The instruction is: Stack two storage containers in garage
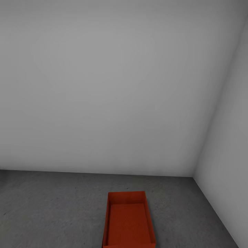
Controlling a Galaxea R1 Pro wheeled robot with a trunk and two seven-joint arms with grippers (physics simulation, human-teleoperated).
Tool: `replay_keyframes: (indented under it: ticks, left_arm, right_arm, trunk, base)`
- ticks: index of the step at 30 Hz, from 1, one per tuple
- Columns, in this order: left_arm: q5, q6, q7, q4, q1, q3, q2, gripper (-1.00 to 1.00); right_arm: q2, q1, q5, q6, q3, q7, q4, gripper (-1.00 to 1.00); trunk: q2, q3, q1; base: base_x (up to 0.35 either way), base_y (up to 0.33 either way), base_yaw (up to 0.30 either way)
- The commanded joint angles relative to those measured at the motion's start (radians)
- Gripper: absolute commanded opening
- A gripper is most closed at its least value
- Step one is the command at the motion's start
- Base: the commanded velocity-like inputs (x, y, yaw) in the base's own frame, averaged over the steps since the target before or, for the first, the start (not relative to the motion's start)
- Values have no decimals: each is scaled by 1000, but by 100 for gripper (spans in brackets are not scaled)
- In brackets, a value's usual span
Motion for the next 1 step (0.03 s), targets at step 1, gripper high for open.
replay_keyframes:
  ticks: [1]
  left_arm:
    - [7,-2,-2,1,-1,6,0,100]
  right_arm:
    - [0,-1,-8,-2,8,-2,1,100]
  trunk:
    - [-2,-2,0]
  base:
    - [0,0,0]
